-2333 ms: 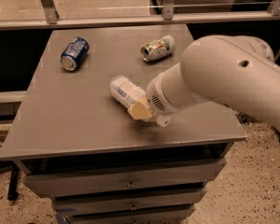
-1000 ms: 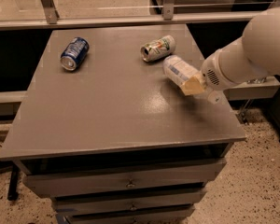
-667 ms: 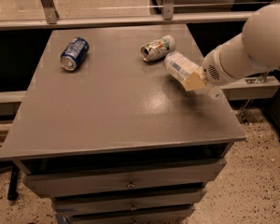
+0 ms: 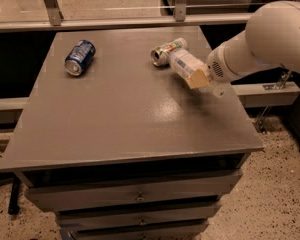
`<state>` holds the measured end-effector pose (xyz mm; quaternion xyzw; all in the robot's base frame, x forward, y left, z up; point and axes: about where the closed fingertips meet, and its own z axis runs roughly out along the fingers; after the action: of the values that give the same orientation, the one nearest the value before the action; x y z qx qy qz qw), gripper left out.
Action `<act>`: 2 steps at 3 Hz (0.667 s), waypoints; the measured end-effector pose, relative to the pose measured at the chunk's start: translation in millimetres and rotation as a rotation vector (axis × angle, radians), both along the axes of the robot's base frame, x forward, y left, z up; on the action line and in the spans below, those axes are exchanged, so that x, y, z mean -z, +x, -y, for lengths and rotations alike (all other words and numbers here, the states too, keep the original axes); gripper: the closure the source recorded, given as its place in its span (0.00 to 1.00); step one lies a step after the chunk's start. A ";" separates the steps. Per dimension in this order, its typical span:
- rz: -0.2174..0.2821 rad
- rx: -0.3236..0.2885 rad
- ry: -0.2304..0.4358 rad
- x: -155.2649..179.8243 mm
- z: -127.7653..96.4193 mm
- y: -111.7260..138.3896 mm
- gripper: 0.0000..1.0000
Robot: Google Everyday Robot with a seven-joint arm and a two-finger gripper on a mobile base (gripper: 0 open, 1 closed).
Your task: Move blue plastic bottle near 7up can
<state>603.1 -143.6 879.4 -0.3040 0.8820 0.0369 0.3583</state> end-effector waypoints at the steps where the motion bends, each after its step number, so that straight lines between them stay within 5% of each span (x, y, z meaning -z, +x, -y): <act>1: -0.005 -0.008 0.006 5.8 -8.1 4.0 1.00; 2: -0.014 -0.005 0.006 10.8 -10.7 6.8 0.84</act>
Offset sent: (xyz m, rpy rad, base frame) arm 0.0118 0.0119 -0.0196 0.0070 0.0282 -0.0029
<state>609.9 -132.9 868.6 -0.3051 0.8835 0.0425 0.3529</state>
